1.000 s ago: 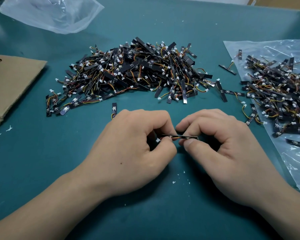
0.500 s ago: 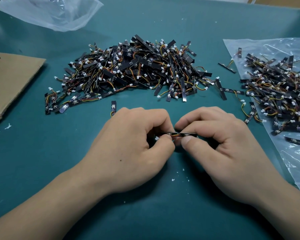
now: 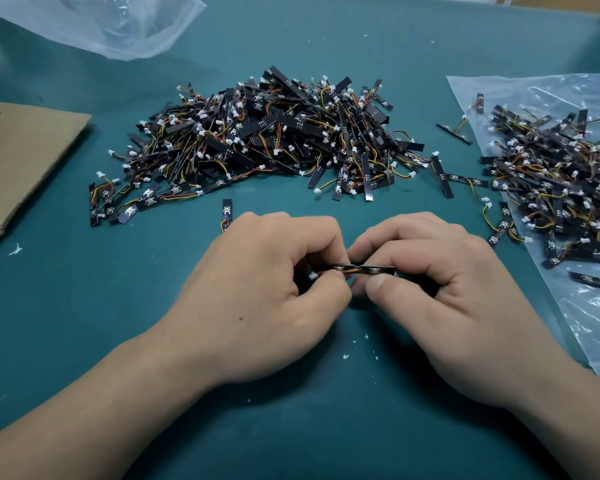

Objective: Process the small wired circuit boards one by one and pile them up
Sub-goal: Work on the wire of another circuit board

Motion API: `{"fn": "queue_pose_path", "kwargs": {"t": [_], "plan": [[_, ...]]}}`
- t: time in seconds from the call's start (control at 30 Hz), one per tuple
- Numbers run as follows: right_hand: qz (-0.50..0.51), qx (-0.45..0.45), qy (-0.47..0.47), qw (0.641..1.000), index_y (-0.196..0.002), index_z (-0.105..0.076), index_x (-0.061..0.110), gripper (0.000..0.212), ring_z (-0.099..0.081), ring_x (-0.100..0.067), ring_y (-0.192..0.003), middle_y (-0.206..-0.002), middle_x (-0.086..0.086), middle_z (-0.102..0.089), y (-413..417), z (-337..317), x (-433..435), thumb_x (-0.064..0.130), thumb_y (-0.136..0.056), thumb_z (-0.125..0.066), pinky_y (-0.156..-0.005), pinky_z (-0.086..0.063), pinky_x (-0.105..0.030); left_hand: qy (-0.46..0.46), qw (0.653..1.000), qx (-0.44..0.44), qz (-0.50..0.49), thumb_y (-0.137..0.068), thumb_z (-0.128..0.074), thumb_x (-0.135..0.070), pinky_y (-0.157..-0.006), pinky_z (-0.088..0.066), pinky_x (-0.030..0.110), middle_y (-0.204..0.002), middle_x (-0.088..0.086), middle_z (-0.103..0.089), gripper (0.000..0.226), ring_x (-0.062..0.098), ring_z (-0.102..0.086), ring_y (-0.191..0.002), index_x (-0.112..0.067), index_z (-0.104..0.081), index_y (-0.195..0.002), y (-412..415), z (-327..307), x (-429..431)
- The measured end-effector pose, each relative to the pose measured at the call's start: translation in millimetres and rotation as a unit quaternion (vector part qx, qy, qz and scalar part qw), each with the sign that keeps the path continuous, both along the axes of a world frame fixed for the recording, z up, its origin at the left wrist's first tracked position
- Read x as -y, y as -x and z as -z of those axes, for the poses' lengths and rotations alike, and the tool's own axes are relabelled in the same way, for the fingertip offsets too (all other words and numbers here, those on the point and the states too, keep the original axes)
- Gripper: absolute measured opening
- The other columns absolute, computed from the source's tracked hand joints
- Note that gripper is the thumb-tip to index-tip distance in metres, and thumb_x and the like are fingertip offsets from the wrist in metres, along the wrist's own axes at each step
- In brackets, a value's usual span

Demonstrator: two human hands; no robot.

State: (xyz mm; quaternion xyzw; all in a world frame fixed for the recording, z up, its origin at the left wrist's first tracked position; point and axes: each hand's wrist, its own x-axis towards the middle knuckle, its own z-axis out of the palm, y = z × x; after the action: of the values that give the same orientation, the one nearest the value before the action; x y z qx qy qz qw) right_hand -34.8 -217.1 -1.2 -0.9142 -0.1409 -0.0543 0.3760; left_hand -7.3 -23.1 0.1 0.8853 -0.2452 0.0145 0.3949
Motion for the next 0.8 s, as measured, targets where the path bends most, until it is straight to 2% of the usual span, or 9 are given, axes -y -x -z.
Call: {"fn": "queue_pose_path", "kwargs": {"t": [0.13,0.27,0.37,0.63,0.8], "plan": [[0.002,0.003,0.004,1.0,-0.072,-0.075,0.025,0.03,-0.061,-0.01,-0.11,-0.099,0.023,-0.068,-0.1,0.8,-0.9,0.041,-0.086,-0.054,-0.097,-0.038,-0.037,-0.005,1.0,-0.001,0.0,-0.076,-0.06,-0.03,-0.062,-0.043,0.032,-0.062,-0.009,-0.058,0.006,0.011,-0.057,-0.073,-0.026,-0.063,-0.072,0.1,-0.3,0.0],[0.009,-0.003,0.006,1.0,-0.068,-0.074,0.026,0.022,-0.06,-0.009,-0.11,-0.098,0.024,-0.068,0.5,0.8,-0.3,0.026,-0.085,-0.061,-0.097,-0.034,-0.031,-0.005,1.0,-0.001,-0.004,-0.075,-0.06,-0.031,-0.062,-0.044,0.032,-0.064,-0.01,-0.058,0.007,0.011,-0.056,-0.072,-0.027,-0.064,-0.072,0.0,0.3,0.0],[0.008,-0.006,0.003,1.0,-0.066,-0.073,0.028,0.023,-0.059,-0.008,-0.11,-0.099,0.025,-0.068,0.2,0.2,-0.3,0.023,-0.085,-0.06,-0.096,-0.033,-0.028,-0.012,1.0,0.005,-0.005,-0.077,-0.06,-0.031,-0.064,-0.044,0.032,-0.063,-0.011,-0.058,0.007,0.01,-0.056,-0.072,-0.027,-0.064,-0.073,0.4,0.6,0.4],[0.016,0.001,0.009,1.0,-0.067,-0.074,0.024,0.021,-0.06,-0.009,-0.109,-0.097,0.024,-0.069,-0.1,1.2,-1.6,0.025,-0.084,-0.061,-0.096,-0.036,-0.032,-0.003,1.0,0.0,-0.003,-0.076,-0.061,-0.029,-0.061,-0.043,0.032,-0.063,-0.01,-0.058,0.006,0.01,-0.057,-0.072,-0.027,-0.064,-0.072,-1.1,0.4,-0.2],[0.01,0.01,0.012,1.0,-0.068,-0.073,0.024,0.029,-0.06,-0.008,-0.109,-0.098,0.023,-0.068,-0.4,1.7,-1.2,0.037,-0.085,-0.053,-0.096,-0.036,-0.032,-0.005,1.0,0.003,-0.001,-0.075,-0.06,-0.031,-0.061,-0.043,0.032,-0.063,-0.01,-0.057,0.005,0.01,-0.056,-0.072,-0.027,-0.063,-0.071,-0.7,-0.2,-0.7]]}}
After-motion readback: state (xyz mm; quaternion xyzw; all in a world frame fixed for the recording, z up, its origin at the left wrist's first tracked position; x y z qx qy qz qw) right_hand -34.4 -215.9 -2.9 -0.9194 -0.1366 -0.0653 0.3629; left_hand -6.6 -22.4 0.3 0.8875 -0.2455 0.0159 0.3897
